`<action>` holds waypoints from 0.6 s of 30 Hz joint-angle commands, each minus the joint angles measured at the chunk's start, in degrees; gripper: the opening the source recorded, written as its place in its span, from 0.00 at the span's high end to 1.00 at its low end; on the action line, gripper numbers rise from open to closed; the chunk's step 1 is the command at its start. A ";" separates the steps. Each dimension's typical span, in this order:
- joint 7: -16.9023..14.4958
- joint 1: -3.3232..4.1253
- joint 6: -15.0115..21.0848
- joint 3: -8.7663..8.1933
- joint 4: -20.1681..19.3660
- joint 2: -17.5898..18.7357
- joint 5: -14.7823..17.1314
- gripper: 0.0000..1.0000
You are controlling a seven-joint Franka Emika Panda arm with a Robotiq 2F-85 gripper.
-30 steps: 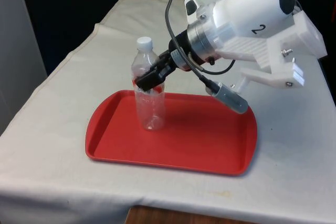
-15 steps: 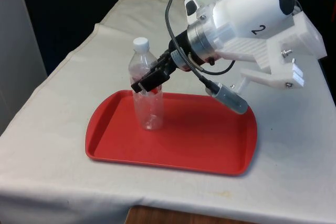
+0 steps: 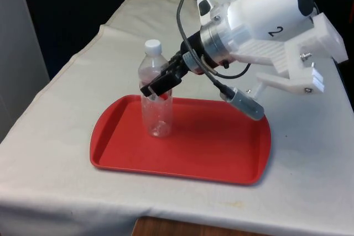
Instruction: Place the bottle upright on the tray.
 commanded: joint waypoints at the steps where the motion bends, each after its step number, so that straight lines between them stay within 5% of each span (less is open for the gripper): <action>1: 0.23 0.23 -0.34 0.11 0.34 0.06 0.17 0.00; 18: 0.80 1.15 -2.81 1.60 2.29 0.17 -0.23 0.00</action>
